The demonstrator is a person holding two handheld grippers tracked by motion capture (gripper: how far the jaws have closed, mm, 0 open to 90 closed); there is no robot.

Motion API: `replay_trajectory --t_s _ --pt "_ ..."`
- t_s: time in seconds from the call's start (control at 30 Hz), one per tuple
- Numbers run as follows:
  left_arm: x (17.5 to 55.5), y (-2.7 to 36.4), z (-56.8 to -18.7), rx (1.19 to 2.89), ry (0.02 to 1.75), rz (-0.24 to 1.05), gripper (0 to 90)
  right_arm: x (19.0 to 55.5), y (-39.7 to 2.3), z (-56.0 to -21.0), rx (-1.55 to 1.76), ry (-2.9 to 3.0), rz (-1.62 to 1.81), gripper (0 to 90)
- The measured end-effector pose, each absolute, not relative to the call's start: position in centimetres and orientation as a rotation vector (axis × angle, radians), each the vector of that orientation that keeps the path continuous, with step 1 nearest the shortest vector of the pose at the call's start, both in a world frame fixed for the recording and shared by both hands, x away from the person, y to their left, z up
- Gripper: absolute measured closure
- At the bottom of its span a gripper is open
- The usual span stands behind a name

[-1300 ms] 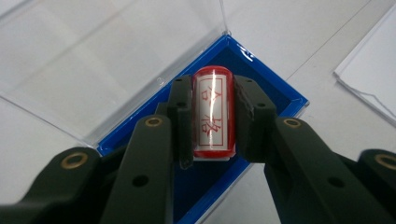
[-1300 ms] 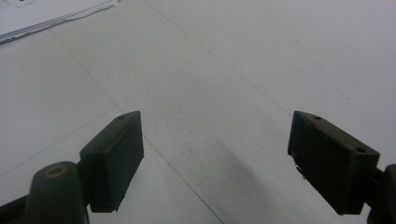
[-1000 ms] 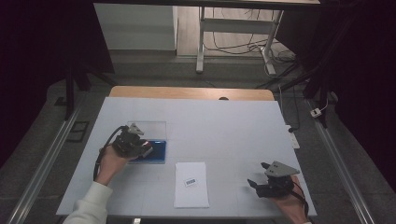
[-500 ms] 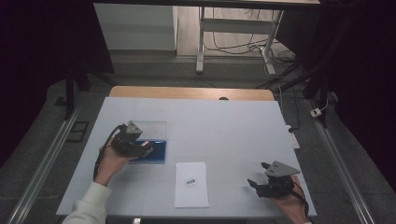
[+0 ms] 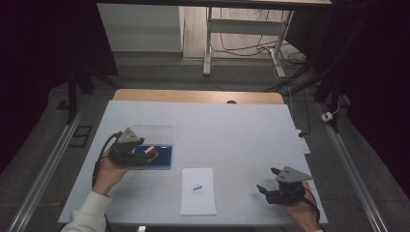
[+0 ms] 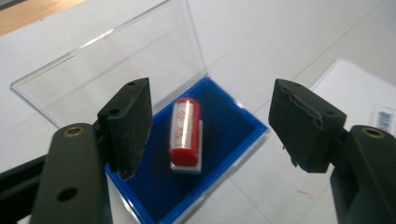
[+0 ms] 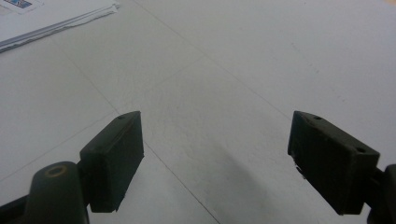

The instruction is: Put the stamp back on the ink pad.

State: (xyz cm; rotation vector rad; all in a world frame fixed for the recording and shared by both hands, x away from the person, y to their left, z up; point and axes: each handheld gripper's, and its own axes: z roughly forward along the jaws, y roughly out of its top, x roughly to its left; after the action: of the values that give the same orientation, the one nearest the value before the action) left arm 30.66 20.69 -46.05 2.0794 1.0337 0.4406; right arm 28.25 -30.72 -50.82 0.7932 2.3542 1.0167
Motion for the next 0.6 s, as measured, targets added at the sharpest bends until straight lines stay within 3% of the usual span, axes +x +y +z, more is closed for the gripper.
replay_trajectory --t_s 0.23,0.6 --pt "28.2 20.7 -45.8 2.026 0.988 0.442 29.8 28.2 -30.9 -50.5 0.791 2.342 1.043 17.7" --pt "24.3 20.8 -48.5 2.01 0.981 0.399 28.4 28.1 -31.0 -50.4 0.794 2.337 1.052 17.7"
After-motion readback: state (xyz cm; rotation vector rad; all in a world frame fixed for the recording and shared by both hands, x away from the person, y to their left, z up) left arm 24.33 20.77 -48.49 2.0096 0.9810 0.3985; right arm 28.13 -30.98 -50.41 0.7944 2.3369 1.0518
